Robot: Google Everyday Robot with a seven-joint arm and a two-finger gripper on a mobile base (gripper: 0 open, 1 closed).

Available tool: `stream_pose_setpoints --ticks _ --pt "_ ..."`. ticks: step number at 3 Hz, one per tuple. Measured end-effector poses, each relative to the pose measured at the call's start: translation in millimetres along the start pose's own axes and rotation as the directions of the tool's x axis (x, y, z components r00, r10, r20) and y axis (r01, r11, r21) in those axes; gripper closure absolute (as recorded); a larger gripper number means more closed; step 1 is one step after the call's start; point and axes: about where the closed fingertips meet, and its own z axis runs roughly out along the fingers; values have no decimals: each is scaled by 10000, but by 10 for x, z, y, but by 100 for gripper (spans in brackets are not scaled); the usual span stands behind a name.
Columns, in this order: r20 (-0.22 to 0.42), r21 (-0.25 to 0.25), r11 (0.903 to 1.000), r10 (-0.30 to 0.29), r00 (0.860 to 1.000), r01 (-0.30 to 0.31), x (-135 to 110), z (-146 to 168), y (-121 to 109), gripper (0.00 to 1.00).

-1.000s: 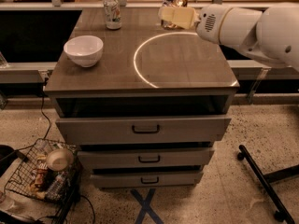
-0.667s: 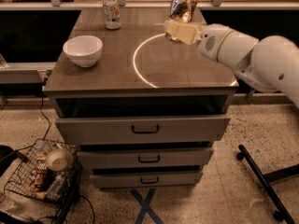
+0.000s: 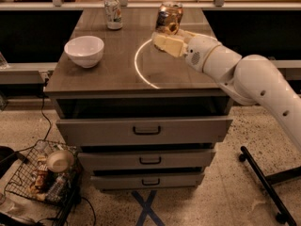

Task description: Place orange can upright

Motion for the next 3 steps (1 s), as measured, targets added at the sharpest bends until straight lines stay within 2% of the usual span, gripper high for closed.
stream_pose_setpoints --ticks 1,2,3 --pt "-45 -144 9991 -409 9992 408 77 63 69 100" --pt "-283 -53 9985 -554 9981 553 214 120 123 100" --pt "-478 88 9990 -444 9979 448 425 164 175 100"
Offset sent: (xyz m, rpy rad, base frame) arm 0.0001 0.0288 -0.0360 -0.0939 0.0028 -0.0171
